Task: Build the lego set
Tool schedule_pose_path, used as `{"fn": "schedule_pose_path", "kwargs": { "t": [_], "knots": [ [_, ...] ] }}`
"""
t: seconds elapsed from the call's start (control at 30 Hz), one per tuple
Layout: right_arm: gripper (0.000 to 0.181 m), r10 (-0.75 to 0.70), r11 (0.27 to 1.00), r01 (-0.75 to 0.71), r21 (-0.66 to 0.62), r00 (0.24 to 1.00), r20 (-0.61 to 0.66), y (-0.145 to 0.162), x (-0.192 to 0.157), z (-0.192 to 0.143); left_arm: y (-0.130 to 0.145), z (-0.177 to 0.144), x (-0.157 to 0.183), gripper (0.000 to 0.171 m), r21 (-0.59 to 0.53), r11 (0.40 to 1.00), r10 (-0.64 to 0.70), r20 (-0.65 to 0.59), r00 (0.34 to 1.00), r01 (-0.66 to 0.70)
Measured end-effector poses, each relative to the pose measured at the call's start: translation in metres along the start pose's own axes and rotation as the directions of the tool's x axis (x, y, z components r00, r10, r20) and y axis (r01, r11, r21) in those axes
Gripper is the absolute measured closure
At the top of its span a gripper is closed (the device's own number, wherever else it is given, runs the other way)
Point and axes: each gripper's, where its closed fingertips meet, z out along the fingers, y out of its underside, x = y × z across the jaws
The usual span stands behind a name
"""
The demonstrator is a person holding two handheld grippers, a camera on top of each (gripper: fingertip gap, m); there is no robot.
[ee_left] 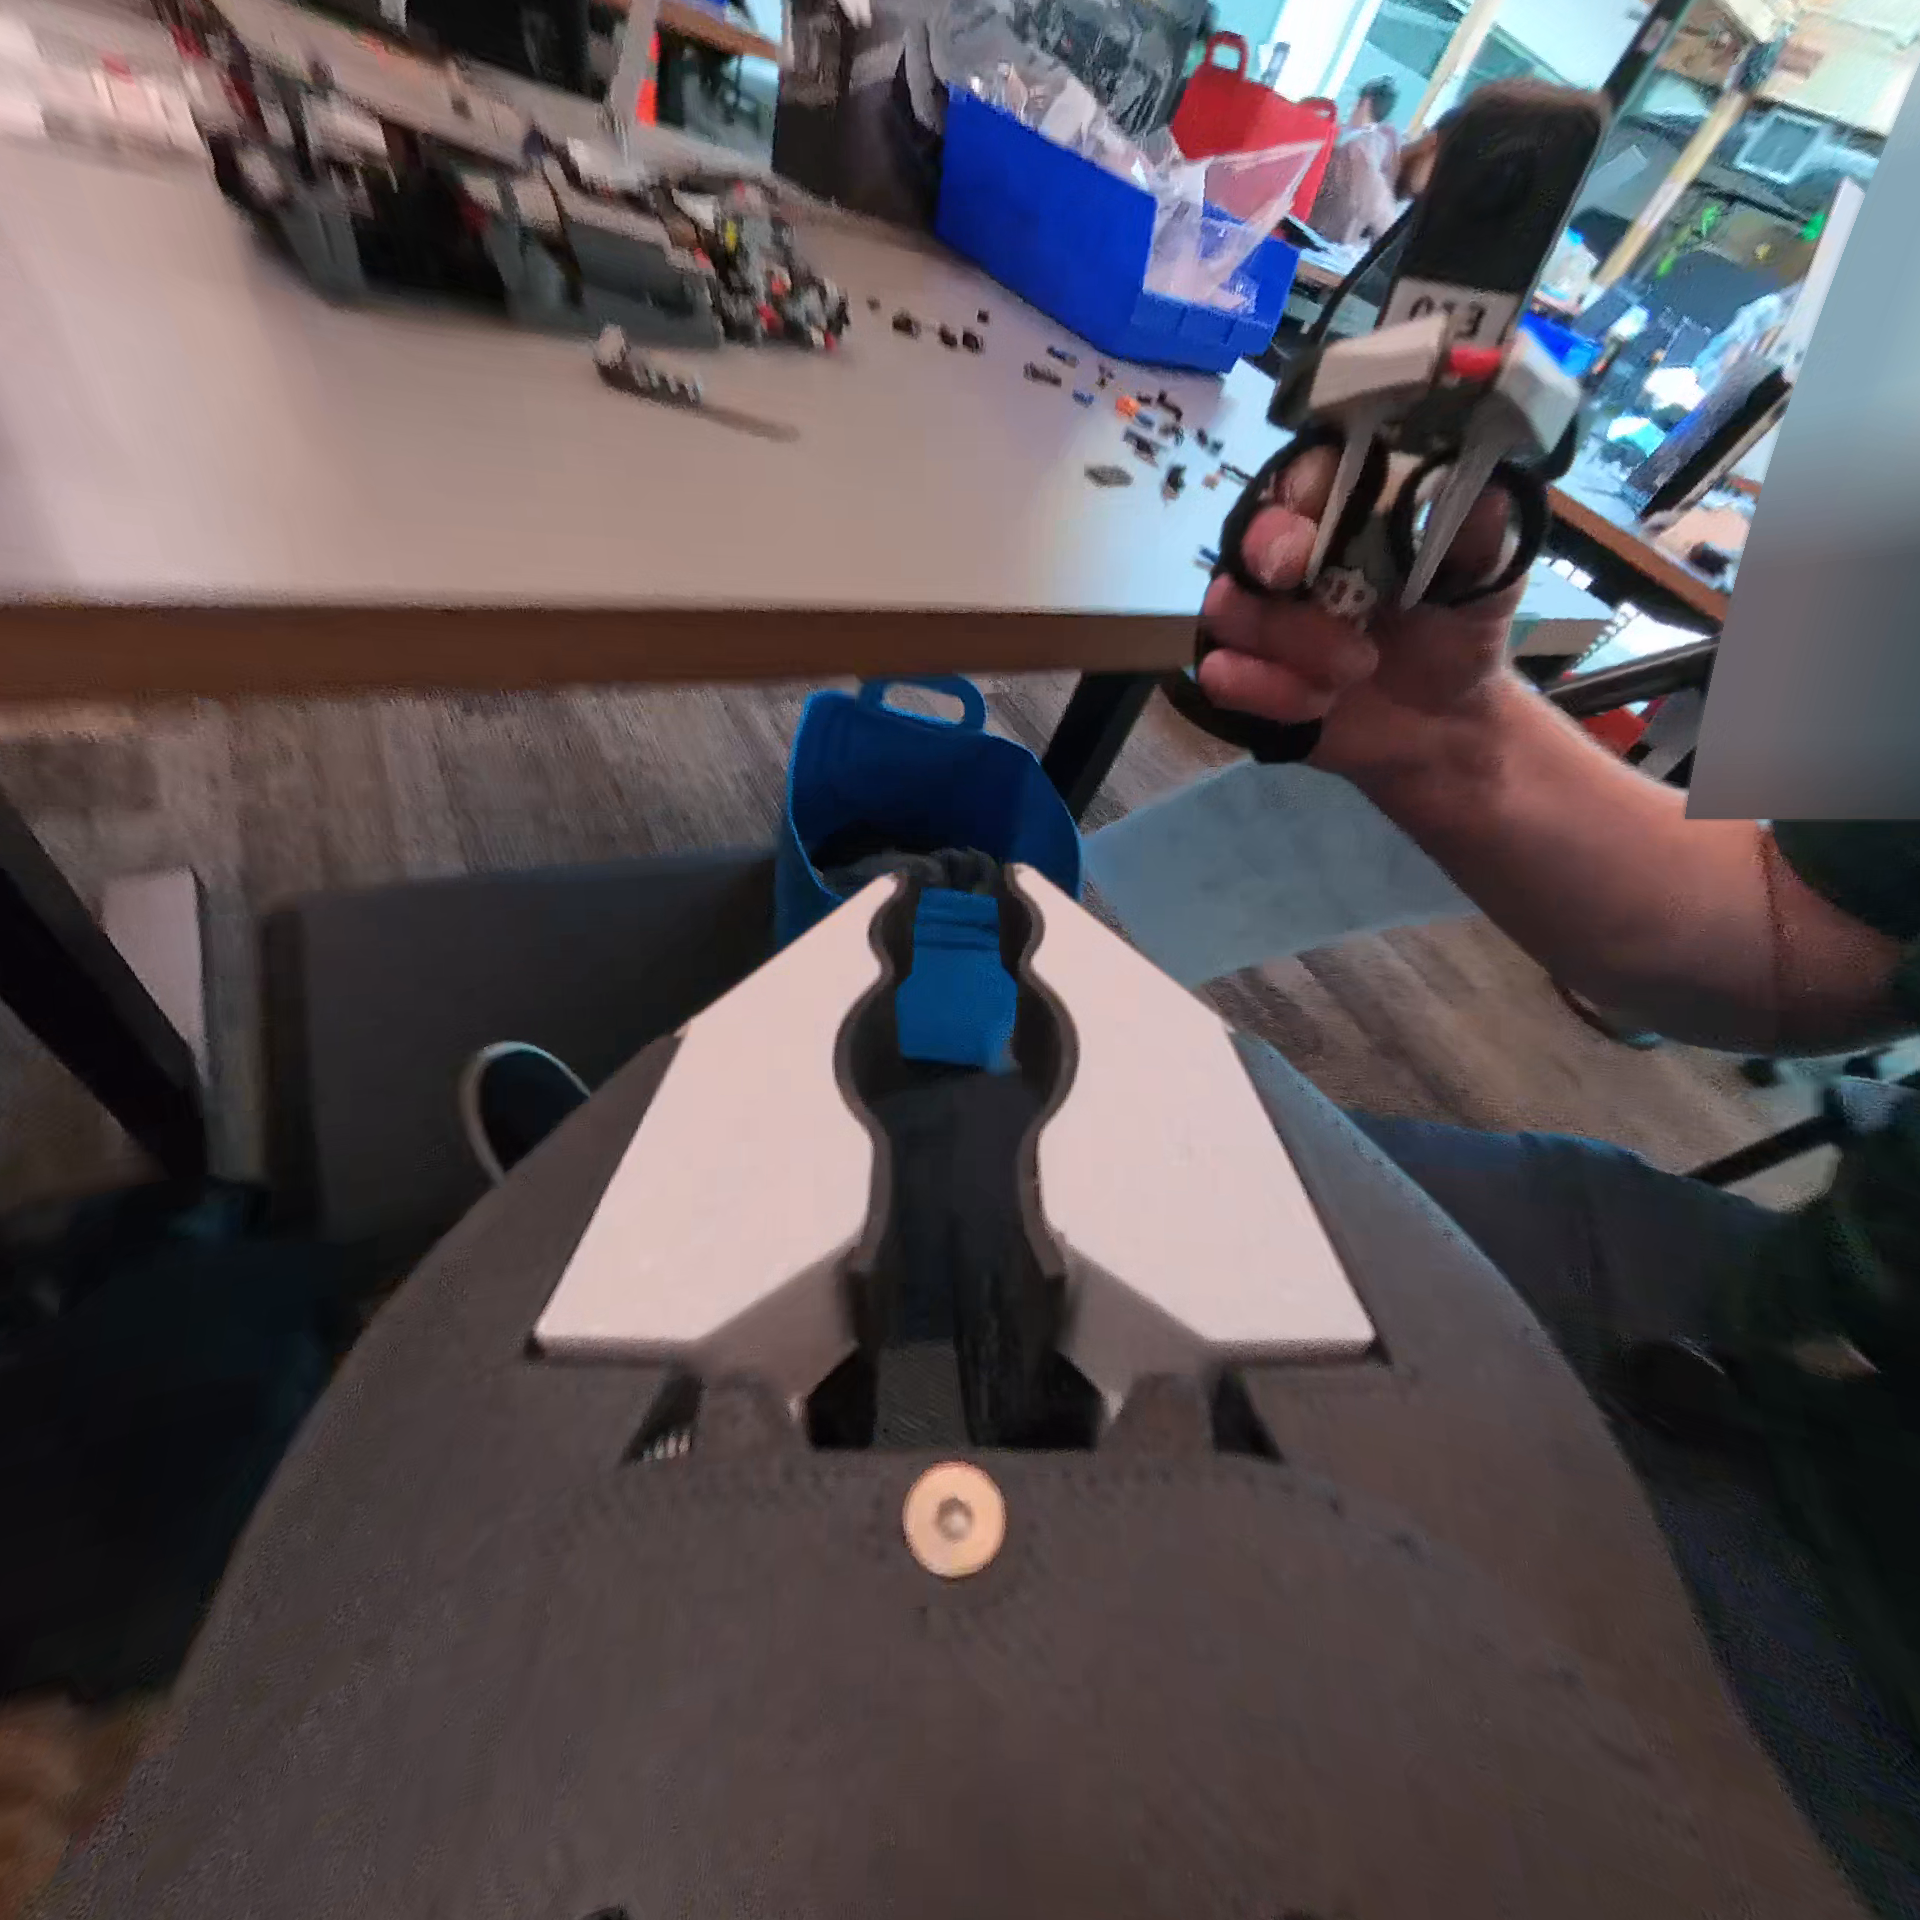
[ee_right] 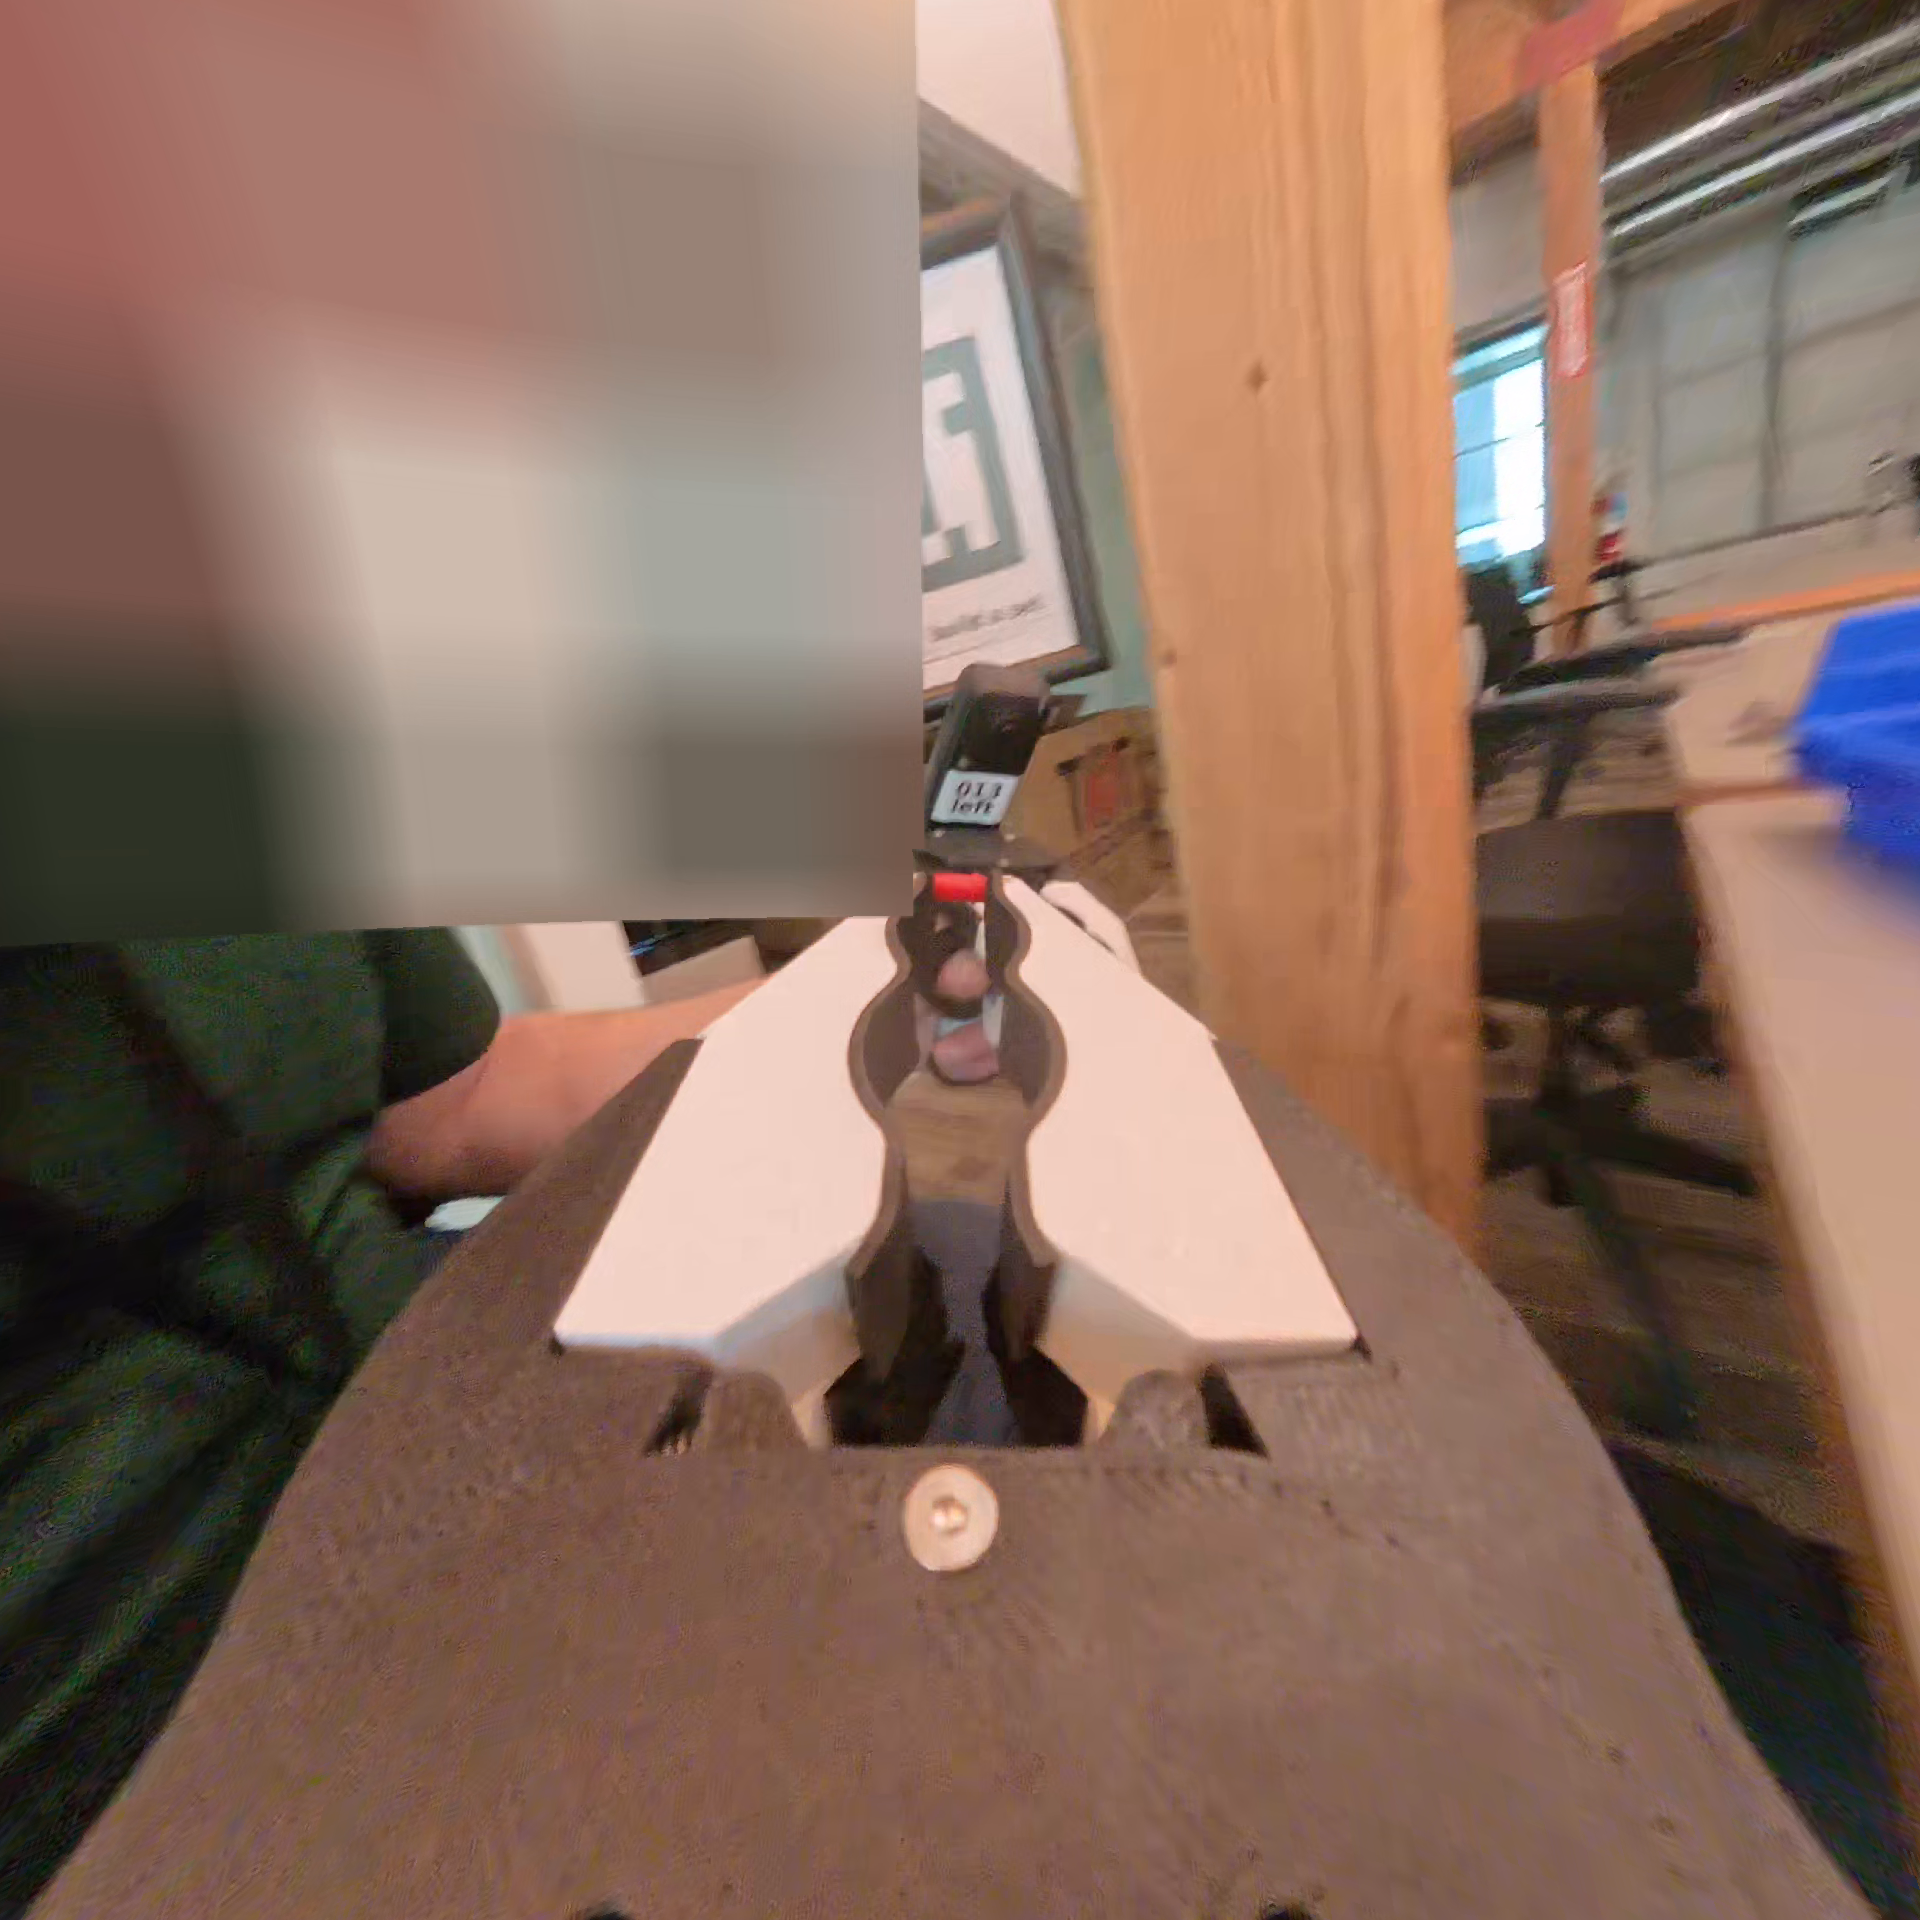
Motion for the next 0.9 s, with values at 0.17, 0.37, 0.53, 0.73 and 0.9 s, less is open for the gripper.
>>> {"fn": "schedule_pose_path", "kwargs": {
  "t": [0.17,0.37,0.53,0.73,0.9],
  "knots": [
    [0.175,-0.199,0.974,0.180,-0.140,0.970,-0.141,-0.039,0.083,0.019,-0.058,0.047,-0.061,0.158,0.071,0.988,0.145,-0.083,0.986,-0.139],
    [0.174,-0.369,0.880,0.154,-0.449,0.816,-0.444,-0.032,0.197,-0.047,-0.089,0.105,-0.091,0.157,0.061,0.980,0.200,-0.195,0.960,-0.191],
    [0.174,-0.581,0.698,0.073,-0.712,0.638,-0.505,-0.026,0.245,-0.107,-0.110,0.142,-0.094,0.157,0.002,0.972,0.230,-0.253,0.940,-0.237],
    [0.174,-0.763,0.547,0.137,-0.826,0.488,-0.424,-0.029,0.253,-0.120,-0.128,0.191,-0.080,0.154,-0.084,0.970,0.195,-0.301,0.934,-0.230],
    [0.174,-0.881,0.439,0.256,-0.861,0.314,-0.355,-0.055,0.245,-0.100,-0.155,0.218,-0.064,0.152,-0.047,0.996,0.057,-0.384,0.922,-0.082]
  ]
}}
